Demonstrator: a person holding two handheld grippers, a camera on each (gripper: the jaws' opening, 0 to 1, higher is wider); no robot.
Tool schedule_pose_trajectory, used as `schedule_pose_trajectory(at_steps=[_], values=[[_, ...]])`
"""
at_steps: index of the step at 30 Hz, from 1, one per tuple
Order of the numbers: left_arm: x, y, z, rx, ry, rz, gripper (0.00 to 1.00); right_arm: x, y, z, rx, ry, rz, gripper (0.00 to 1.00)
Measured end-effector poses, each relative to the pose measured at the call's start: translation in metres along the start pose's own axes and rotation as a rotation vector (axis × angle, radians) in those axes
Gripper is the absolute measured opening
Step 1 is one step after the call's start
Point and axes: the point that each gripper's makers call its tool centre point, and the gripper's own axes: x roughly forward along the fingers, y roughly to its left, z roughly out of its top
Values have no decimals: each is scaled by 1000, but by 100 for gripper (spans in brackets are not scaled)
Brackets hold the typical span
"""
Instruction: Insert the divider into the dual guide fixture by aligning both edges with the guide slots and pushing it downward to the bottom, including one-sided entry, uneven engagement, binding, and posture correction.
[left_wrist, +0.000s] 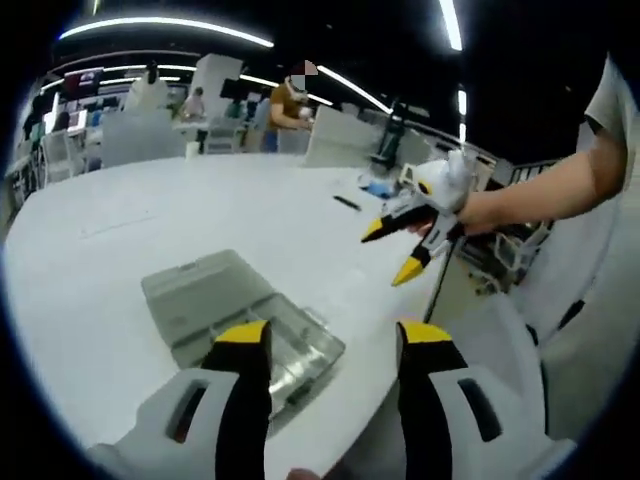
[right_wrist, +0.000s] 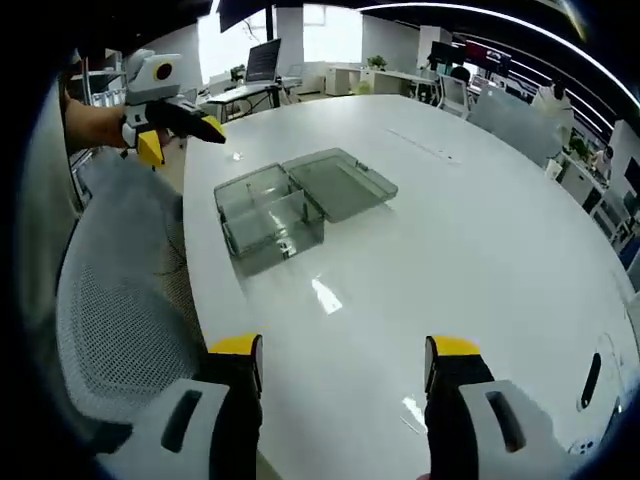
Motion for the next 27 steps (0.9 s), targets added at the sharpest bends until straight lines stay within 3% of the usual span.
schedule_pose_trajectory(at_steps=[27], values=[[0,4,-4,24,18,3,51,17,-51,-65,-60,196,5,56]])
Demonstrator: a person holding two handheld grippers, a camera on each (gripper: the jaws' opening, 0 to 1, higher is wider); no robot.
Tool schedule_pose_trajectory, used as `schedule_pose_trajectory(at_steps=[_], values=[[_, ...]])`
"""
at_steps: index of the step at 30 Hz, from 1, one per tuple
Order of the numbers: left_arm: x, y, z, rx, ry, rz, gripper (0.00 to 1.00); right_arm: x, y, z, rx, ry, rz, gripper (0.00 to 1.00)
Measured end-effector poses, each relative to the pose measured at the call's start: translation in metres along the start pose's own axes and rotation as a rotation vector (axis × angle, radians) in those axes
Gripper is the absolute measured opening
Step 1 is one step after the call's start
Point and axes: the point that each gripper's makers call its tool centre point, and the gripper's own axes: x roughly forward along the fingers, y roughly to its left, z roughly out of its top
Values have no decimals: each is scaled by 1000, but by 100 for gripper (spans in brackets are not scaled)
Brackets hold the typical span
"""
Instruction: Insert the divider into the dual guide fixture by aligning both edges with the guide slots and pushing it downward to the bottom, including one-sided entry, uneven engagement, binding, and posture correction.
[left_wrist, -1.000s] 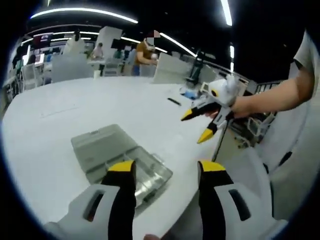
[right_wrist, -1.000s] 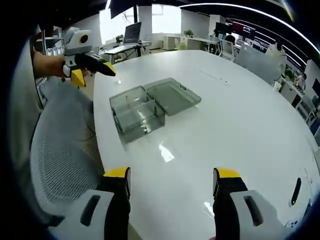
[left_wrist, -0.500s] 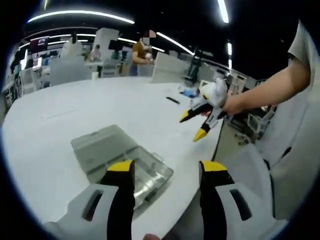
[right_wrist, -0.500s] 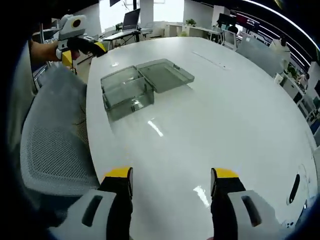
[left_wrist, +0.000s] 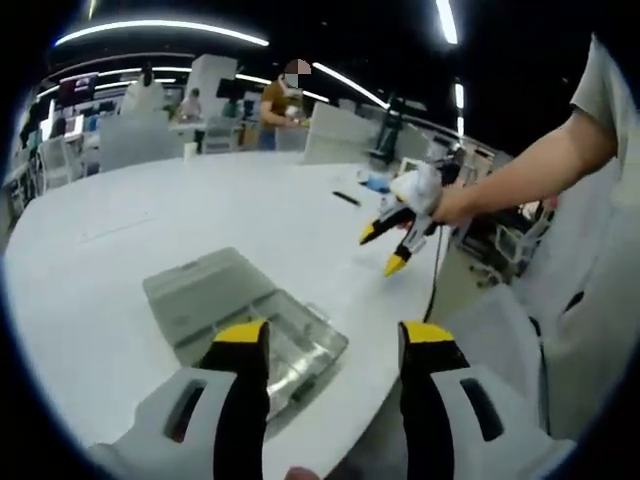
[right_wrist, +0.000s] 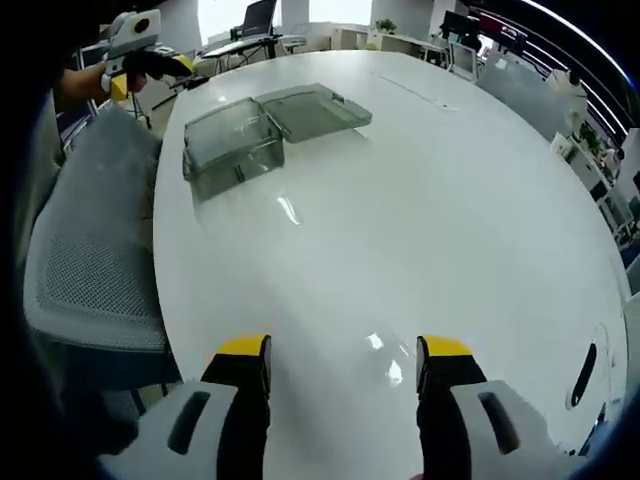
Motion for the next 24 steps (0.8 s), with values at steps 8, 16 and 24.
schedule_pose_trajectory(at_steps=[8,16,24], values=[[1,0,1,6,5,-3,51,5,-5,-15,-95,75,38,55],[2,-2,-1,7,12,-1,51,12,-9,-17,-161,106,65,52],[3,-5,-1,6,13,-1,51,15,-8,-18,-198,120,99,49]])
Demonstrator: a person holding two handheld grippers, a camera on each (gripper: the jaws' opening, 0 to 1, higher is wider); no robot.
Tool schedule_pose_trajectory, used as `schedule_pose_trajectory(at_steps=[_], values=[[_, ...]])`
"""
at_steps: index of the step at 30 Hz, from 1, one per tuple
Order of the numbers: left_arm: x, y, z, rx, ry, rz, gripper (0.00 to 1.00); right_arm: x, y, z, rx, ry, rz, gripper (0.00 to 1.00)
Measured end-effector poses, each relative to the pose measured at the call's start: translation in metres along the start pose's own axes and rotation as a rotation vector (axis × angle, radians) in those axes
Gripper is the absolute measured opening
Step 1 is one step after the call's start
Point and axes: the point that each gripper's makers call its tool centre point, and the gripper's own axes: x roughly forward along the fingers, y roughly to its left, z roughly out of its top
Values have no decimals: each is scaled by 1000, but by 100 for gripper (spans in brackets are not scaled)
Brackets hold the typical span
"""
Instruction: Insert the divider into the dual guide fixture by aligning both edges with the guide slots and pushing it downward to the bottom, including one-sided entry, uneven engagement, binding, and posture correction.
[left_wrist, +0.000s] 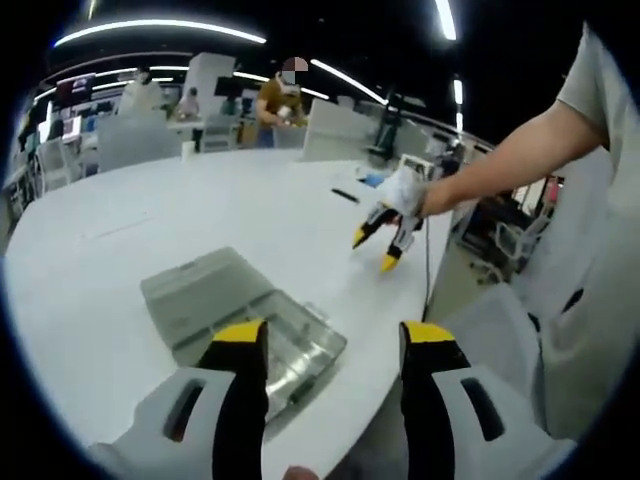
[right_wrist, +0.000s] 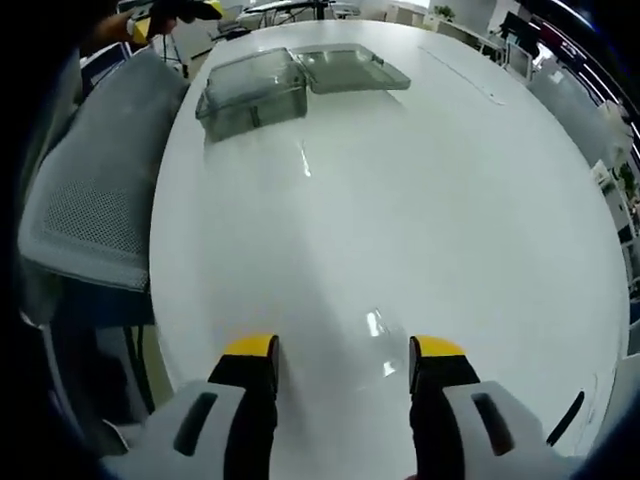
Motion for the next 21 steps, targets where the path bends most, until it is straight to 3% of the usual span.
schedule_pose_trajectory(at_steps=[21], values=[[1,-2,-3,15,11,-2,54,4,-7,-9,-111,75,44,41]])
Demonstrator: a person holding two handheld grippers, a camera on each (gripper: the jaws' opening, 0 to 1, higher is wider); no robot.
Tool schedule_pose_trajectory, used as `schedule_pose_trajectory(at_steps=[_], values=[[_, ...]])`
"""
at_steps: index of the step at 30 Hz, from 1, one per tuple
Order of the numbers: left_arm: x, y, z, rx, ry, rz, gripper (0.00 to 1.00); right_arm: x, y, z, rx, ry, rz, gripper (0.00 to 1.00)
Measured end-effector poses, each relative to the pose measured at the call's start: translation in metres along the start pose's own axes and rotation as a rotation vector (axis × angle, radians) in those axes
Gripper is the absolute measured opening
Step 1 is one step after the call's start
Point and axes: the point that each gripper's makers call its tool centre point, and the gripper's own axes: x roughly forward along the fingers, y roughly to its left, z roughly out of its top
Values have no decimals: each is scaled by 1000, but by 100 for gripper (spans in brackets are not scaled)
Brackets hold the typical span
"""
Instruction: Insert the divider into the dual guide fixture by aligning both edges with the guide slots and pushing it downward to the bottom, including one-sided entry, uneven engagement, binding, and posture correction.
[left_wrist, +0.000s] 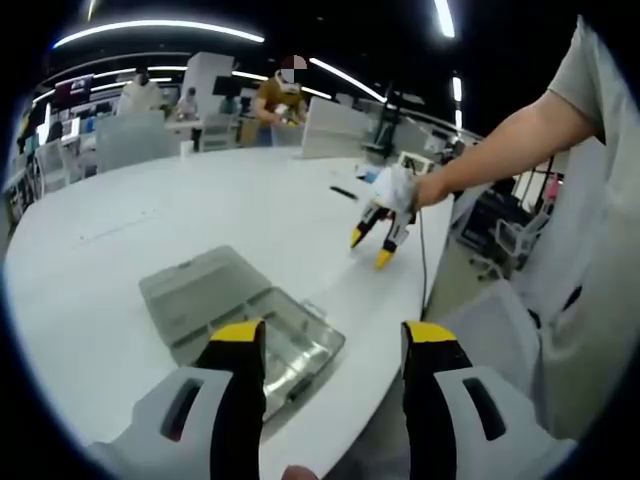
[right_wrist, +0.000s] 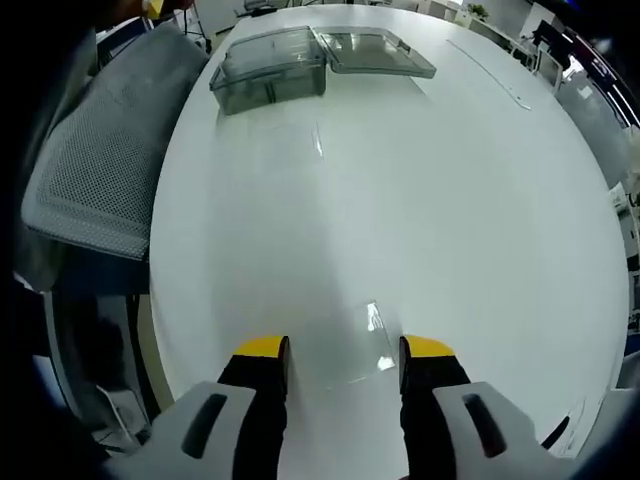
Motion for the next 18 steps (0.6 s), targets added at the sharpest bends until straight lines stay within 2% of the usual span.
schedule_pose_trajectory(at_steps=[18], values=[[1,-3,1,23,15,0,59,0,6,2,-37,22,46,34]])
